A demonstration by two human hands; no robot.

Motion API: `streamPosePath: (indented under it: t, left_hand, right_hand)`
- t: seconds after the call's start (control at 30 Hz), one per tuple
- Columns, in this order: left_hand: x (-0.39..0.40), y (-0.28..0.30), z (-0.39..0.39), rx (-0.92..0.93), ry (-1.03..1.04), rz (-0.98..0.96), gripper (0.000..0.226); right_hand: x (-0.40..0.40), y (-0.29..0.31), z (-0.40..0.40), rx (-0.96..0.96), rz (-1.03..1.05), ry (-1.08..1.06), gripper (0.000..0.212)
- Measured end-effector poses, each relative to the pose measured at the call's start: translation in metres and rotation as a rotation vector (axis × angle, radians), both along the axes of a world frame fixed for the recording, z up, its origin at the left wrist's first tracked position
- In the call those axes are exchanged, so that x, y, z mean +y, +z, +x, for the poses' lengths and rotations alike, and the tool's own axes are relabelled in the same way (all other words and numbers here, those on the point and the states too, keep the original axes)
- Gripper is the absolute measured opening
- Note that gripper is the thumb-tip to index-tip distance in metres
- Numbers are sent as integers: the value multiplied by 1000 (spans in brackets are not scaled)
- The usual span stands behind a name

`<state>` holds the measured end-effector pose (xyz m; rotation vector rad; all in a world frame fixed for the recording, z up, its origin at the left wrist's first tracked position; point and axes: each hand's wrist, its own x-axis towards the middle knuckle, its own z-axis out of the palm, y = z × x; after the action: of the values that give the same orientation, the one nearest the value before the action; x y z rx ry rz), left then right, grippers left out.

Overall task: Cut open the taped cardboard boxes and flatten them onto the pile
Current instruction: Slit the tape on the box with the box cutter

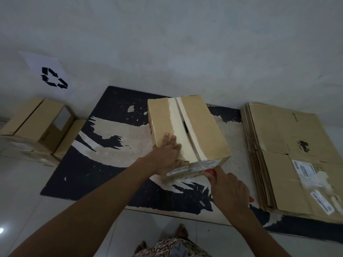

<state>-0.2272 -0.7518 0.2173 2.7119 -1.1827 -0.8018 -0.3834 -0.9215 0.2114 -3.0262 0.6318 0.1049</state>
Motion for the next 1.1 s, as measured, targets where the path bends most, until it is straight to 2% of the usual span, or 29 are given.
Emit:
streamPosePath:
  t: [0.2, 0.27, 0.33, 0.4, 0.47, 0.57, 0.67, 0.77, 0.9, 1.1]
  left_hand:
    - [-4, 2, 1, -15, 26, 14, 78]
    - [-11, 7, 1, -183, 8, 33, 80]
    - [-24, 7, -1, -311, 66, -99, 63]
    - [-41, 7, -6, -180, 303, -316, 43]
    - [-62, 6, -8, 7, 513, -357, 37]
    - [-88, 18, -5, 250, 768, -298, 24]
    - [-102, 26, 3, 434, 965, -338, 31]
    - [-106, 22, 6, 480, 1056, -355, 39]
    - [-107, 16, 6, 452, 1113, -434, 30]
    - [-105, 11, 2, 412, 1178, -580, 30]
  right_hand:
    - [1, -6, 4, -13, 47, -13, 48]
    - [2, -11, 3, -33, 56, -18, 50]
    - [2, -13, 0, -53, 60, -28, 59]
    - [2, -16, 1, -61, 57, -39, 69]
    - [2, -17, -1, -89, 59, -30, 76]
    - [2, -10, -2, -37, 111, -37, 55]
    - [1, -3, -1, 36, 182, -46, 48]
    - [5, 1, 0, 81, 192, -34, 48]
    - [10, 4, -2, 83, 222, -32, 47]
    - [14, 5, -7, 76, 256, -74, 46]
